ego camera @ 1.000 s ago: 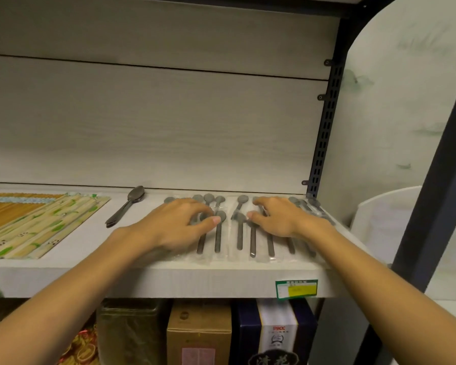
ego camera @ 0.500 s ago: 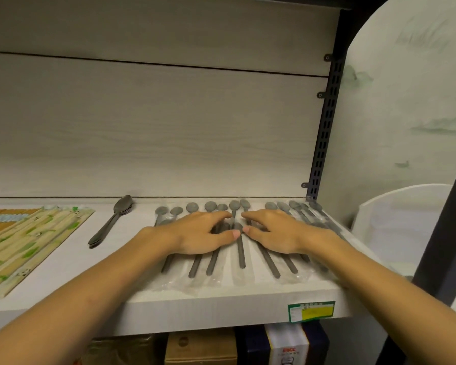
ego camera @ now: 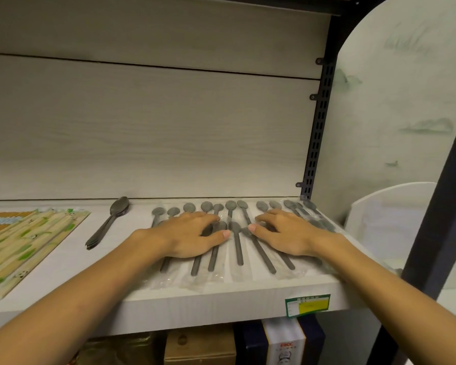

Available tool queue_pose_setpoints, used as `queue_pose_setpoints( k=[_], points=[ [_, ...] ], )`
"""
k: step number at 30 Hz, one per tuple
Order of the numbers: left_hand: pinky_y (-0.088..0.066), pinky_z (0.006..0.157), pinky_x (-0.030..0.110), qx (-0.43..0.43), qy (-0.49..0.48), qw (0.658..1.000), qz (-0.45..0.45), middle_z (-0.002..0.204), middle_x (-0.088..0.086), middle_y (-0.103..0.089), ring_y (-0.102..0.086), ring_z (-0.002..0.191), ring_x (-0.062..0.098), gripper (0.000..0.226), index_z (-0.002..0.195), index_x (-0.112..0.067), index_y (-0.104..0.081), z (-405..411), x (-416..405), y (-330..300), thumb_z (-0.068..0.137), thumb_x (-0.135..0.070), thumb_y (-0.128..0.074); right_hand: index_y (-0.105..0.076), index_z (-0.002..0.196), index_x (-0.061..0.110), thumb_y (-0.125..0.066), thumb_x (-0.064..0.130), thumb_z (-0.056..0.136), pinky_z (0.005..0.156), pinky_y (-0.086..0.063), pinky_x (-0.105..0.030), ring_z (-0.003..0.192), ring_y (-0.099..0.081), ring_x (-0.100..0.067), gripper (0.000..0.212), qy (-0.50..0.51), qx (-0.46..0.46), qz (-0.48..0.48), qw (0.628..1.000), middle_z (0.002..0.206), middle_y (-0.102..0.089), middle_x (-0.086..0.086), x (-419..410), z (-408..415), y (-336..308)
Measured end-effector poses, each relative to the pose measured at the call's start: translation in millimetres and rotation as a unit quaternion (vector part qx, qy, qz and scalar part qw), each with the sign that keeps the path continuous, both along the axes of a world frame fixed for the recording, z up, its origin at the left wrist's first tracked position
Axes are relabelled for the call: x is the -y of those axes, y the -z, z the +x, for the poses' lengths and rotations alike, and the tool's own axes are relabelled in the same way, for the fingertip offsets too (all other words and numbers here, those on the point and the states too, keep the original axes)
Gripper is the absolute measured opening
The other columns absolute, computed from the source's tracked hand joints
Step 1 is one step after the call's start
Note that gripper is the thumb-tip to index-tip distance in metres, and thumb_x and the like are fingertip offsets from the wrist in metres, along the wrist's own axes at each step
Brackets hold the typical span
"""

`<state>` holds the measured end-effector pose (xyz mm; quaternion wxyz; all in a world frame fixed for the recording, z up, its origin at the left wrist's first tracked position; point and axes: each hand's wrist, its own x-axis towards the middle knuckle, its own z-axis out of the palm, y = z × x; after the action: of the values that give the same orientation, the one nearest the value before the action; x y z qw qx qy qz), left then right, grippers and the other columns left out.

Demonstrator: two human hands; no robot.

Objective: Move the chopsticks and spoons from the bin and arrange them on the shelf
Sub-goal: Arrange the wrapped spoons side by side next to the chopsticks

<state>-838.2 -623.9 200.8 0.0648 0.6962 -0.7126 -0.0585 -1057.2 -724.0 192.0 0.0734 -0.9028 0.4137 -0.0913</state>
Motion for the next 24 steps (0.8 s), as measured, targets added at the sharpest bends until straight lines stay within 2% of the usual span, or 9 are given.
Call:
queue_pose_setpoints(
  k=[2, 4, 6, 7, 10, 14, 19, 22, 24],
  points=[
    [-0.040, 0.093, 0.039, -0.003, -0.001, 1.000, -0.005, 0.120, -0.005, -0.055, -0.050, 0.110, 0.017, 0.056, 0.124, -0.031, -0.049, -1.8, -0.8, -0.3, 0.090, -0.070, -0.027, -0.056, 0.085, 0.019, -0.028, 0.070, 0.088, 0.093, -0.045, -0.044, 0.098, -0.054, -0.019, 0.058, -0.018, 0.015, 0.002, 1.000, 0.096, -0.056, 0.005, -0.6, 0.5, 1.0],
    [-0.036, 0.093, 0.037, 0.008, -0.008, 1.000, -0.010, 0.126, -0.009, -0.052, -0.047, 0.119, 0.018, 0.056, 0.134, -0.035, -0.044, -4.5, -4.0, -1.8, 0.092, -0.067, -0.027, -0.058, 0.113, 0.023, -0.030, 0.068, 0.091, 0.102, -0.040, -0.044, 0.116, -0.051, -0.023, 0.058, -0.012, 0.017, 0.015, 1.000, 0.120, -0.057, 0.001, -0.7, -1.9, 0.6],
    [-0.032, 0.101, 0.041, 0.014, -0.015, 1.000, -0.015, 0.137, -0.008, -0.046, -0.040, 0.130, 0.022, 0.063, 0.144, -0.036, -0.034, -2.4, -7.0, -1.9, 0.091, -0.069, -0.024, -0.043, 0.140, 0.029, -0.029, 0.066, 0.093, 0.111, -0.030, -0.046, 0.136, -0.037, -0.026, 0.062, 0.011, 0.025, 0.004, 1.000, 0.146, -0.043, -0.001, 1.0, -7.3, -2.1],
    [-0.032, 0.105, 0.043, 0.014, -0.017, 1.000, -0.017, 0.139, -0.007, -0.045, -0.039, 0.131, 0.024, 0.069, 0.143, -0.037, -0.033, 0.8, -7.9, -1.5, 0.087, -0.074, -0.021, -0.037, 0.145, 0.032, -0.027, 0.067, 0.092, 0.114, -0.025, -0.049, 0.141, -0.030, -0.026, 0.064, 0.031, 0.017, -0.014, 0.999, 0.152, -0.036, -0.001, 2.8, -10.7, -3.6],
    [-0.029, 0.108, 0.051, 0.022, -0.029, 0.999, -0.019, 0.143, -0.007, -0.042, -0.036, 0.134, 0.026, 0.088, 0.142, -0.041, -0.031, 12.9, -9.4, 1.5, 0.072, -0.088, -0.007, -0.024, 0.148, 0.042, -0.016, 0.078, 0.085, 0.114, -0.010, -0.062, 0.146, -0.016, -0.030, 0.073, 0.126, -0.040, -0.029, 0.991, 0.159, -0.024, 0.004, 15.2, -23.8, -6.3],
    [-0.012, 0.116, 0.055, 0.019, -0.056, 0.998, 0.028, 0.158, -0.011, -0.021, -0.010, 0.148, 0.024, 0.077, 0.149, -0.044, -0.016, 14.8, -10.6, 7.3, 0.081, -0.081, -0.010, -0.018, 0.149, 0.045, 0.002, 0.101, 0.053, 0.113, -0.008, -0.064, 0.149, -0.007, -0.029, 0.112, 0.169, -0.051, 0.037, 0.984, 0.162, -0.012, 0.006, 33.0, -35.9, 3.1],
    [0.002, 0.116, 0.057, 0.021, -0.067, 0.996, 0.063, 0.162, -0.008, -0.004, 0.007, 0.149, 0.026, 0.073, 0.148, -0.050, -0.008, 7.5, -11.5, 7.9, 0.082, -0.080, -0.008, -0.009, 0.149, 0.050, -0.002, 0.096, 0.061, 0.115, -0.003, -0.062, 0.149, 0.001, -0.031, 0.099, 0.164, -0.066, 0.066, 0.982, 0.163, -0.004, 0.001, 19.5, -25.3, 1.7],
    [0.004, 0.116, 0.057, 0.032, -0.074, 0.995, 0.061, 0.162, -0.007, 0.000, 0.010, 0.148, 0.026, 0.074, 0.148, -0.050, -0.005, 4.0, -10.7, 10.2, 0.081, -0.081, -0.007, -0.002, 0.144, 0.059, 0.003, 0.100, 0.052, 0.114, -0.003, -0.063, 0.149, 0.003, -0.029, 0.102, 0.145, -0.036, 0.067, 0.987, 0.163, -0.003, 0.005, 19.6, -19.5, 5.2],
    [0.002, 0.116, 0.057, 0.031, -0.074, 0.996, 0.042, 0.162, -0.007, 0.000, 0.007, 0.149, 0.025, 0.074, 0.149, -0.049, -0.004, 3.6, -11.9, 9.2, 0.082, -0.080, -0.007, -0.001, 0.140, 0.064, 0.001, 0.099, 0.056, 0.114, 0.000, -0.064, 0.149, 0.003, -0.028, 0.091, 0.138, -0.021, 0.063, 0.988, 0.162, -0.003, 0.009, 15.7, -20.2, 2.4]
  ],
)
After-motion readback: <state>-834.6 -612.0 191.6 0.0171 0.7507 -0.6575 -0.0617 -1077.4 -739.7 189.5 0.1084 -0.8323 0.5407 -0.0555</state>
